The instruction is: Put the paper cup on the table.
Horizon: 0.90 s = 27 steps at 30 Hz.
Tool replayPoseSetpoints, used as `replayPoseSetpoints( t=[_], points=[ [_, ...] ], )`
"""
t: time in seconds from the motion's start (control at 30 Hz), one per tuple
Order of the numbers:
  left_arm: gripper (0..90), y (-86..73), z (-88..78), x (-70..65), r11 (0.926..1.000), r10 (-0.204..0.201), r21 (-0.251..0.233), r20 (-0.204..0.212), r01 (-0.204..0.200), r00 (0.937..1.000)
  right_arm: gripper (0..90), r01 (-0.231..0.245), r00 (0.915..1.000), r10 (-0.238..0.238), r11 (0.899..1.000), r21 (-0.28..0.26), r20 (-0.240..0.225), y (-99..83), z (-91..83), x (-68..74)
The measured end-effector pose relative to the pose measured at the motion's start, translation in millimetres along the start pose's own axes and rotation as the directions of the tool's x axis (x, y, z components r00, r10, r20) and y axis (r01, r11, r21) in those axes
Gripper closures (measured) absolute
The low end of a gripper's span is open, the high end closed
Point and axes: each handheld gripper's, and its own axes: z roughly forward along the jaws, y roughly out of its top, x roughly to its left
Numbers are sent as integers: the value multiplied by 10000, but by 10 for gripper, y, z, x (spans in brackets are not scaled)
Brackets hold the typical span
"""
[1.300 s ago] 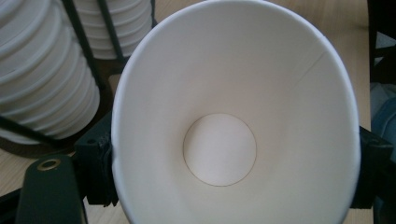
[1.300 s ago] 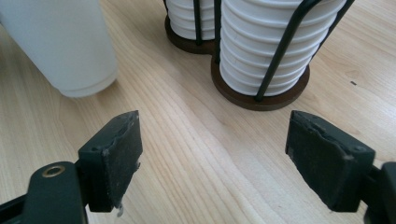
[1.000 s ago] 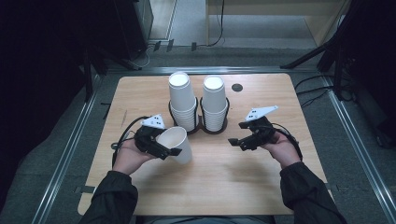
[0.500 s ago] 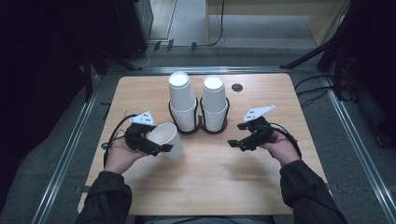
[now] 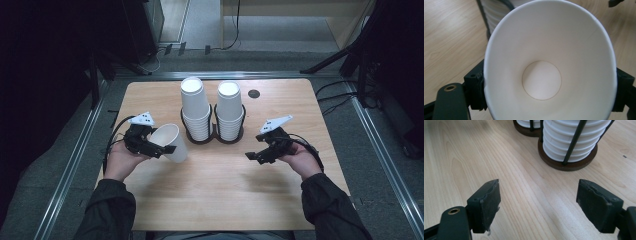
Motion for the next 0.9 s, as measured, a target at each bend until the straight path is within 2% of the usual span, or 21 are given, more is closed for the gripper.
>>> replayPoseSetpoints(
  t=[0.13,0.17,0.2,0.23,0.37,0.47,0.63,0.67,0.7,0.8,0.9],
  points=[
    [152,-20,-13,73,10000,-92,25,-178,92,9998,196,20,10000,-20,10000,10,-2,-21,-9,19],
    [151,-13,-28,112,9998,-177,103,-553,183,9983,196,52,10000,-52,10000,9,20,-29,-13,20],
    [152,-13,-28,112,9998,-177,103,-553,183,9983,196,52,10000,-52,10000,9,20,-29,-13,20],
    [152,-1,-38,135,9996,-166,229,-771,184,9969,196,25,10000,-25,10000,42,36,-34,-17,24],
    [150,-1,-56,244,9987,-503,-21,-617,502,9968,196,14,9999,-15,9999,105,109,-77,-28,28],
    [149,-2,-55,310,9985,-547,-86,-667,542,9963,196,-35,9999,34,9999,102,108,-109,-44,36],
    [146,-17,-40,454,9972,-724,128,-966,740,9927,196,-112,9998,111,9999,37,193,-150,-82,51],
    [146,-17,-40,454,9972,-724,128,-966,740,9927,196,-143,9997,142,9999,50,221,-162,-92,53],
    [145,-23,-40,517,9964,-819,120,-1037,836,9912,196,-157,9995,155,9999,67,271,-177,-104,52],
    [145,-24,-41,567,9956,-914,98,-1113,931,9896,196,-218,9993,216,9997,52,304,-201,-119,56],
    [143,-24,-41,673,9950,-951,179,-1310,982,9868,196,-276,9989,274,9996,66,380,-234,-142,68]
  ],
)
